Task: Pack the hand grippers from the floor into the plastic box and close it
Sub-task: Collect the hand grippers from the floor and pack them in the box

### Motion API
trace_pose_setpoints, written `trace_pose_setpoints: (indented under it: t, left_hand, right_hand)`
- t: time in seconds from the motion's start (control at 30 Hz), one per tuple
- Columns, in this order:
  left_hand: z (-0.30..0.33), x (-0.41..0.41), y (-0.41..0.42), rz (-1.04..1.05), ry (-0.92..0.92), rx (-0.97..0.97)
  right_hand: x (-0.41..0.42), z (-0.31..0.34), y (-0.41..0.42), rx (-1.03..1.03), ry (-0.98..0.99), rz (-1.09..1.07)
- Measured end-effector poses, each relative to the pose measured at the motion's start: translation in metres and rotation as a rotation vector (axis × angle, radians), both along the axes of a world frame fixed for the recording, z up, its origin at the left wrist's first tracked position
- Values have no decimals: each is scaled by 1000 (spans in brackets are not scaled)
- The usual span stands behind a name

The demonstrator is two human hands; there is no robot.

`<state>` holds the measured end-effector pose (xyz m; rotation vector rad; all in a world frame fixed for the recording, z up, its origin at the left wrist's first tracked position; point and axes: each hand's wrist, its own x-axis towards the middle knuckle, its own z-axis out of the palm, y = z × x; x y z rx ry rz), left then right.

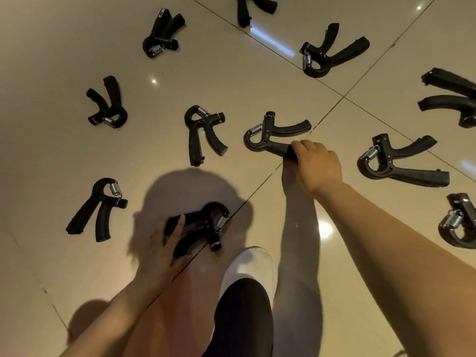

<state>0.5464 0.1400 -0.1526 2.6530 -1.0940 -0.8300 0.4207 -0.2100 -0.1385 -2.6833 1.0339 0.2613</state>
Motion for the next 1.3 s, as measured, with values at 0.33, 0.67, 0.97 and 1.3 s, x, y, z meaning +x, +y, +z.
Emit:
trace_pose_setpoints:
  t: [0.33, 0.67, 0.97, 1.3]
  left_hand:
    - [-7, 1, 2, 17, -19, -68]
    - [4, -11, -7, 1, -139, -35]
    - [7, -13, -14, 133, -158, -93]
    - [35, -29, -35, 102, -310, -331]
  right_hand:
    - [-113, -14, 129, 14, -258, -423]
    - [-127, -4, 123, 37, -90, -310]
    - [-132, -14, 103, 84, -96, -169]
    - [-131, 14, 93, 107, 1, -51]
